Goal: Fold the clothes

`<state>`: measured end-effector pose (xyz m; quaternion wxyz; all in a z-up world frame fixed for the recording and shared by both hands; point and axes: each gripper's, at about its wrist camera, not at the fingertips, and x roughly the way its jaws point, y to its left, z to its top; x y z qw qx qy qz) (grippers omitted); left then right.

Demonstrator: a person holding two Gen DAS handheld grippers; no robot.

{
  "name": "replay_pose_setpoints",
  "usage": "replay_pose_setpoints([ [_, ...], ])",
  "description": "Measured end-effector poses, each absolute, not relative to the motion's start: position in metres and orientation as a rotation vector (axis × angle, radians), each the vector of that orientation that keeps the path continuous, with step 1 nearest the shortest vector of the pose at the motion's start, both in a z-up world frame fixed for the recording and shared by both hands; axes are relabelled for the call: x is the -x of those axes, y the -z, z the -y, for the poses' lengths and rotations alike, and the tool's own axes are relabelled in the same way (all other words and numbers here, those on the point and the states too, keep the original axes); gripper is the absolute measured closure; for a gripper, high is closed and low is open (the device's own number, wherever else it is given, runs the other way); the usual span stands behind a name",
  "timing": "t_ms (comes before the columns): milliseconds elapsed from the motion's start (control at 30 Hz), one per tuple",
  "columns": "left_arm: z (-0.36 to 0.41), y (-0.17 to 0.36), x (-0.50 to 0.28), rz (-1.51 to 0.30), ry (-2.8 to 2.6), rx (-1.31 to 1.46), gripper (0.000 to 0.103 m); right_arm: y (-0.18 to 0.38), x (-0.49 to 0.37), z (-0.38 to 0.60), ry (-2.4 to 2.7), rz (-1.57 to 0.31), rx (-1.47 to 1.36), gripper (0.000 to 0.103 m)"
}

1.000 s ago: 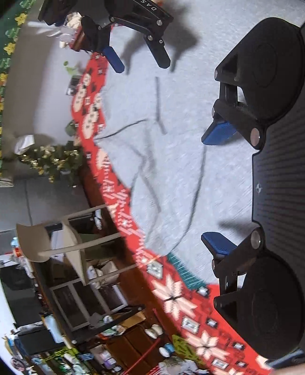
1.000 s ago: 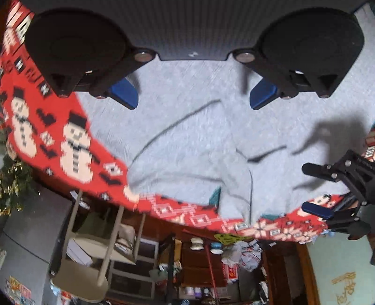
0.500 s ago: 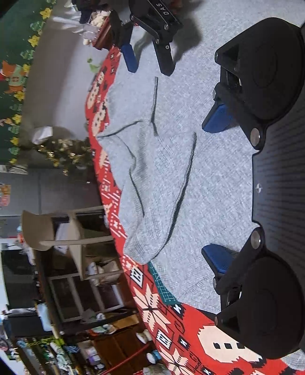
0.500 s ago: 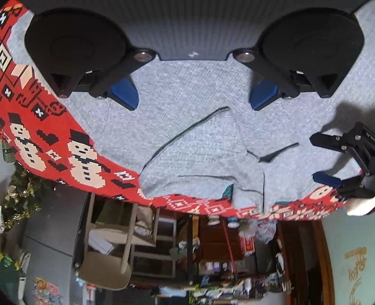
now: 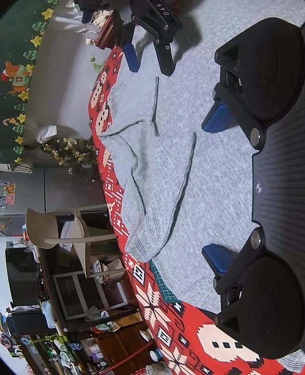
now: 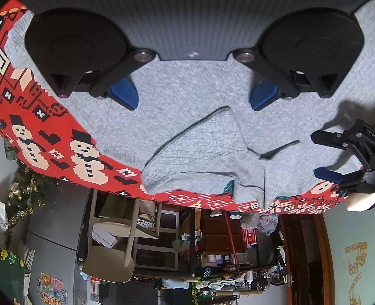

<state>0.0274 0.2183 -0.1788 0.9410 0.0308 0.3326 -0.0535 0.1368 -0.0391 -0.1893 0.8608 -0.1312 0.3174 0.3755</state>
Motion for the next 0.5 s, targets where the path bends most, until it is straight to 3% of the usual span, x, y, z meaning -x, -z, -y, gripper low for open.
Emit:
replay_pose_setpoints([
  [267,-0.219,0.173,-0.032,-0.712,0.123,-0.074,0.002,0.185,-0.143,0.035,-0.800,-0.706,0.295,0.001],
  [333,-0.219,0.167,-0.033,-0.725,0.142,-0.088,0.022,0.181,-0.147,0.035,-0.810,-0.736,0.305,0.001],
  [367,-0.221,0.162,-0.034,-0.730,0.151,-0.095,0.028,0.177,-0.148,0.036,-0.811,-0.741,0.309,0.001],
  [500,-0.236,0.137,-0.037,-0.724,0.179,-0.083,0.032,0.150,-0.156,0.039,-0.869,-0.732,0.373,0.014],
])
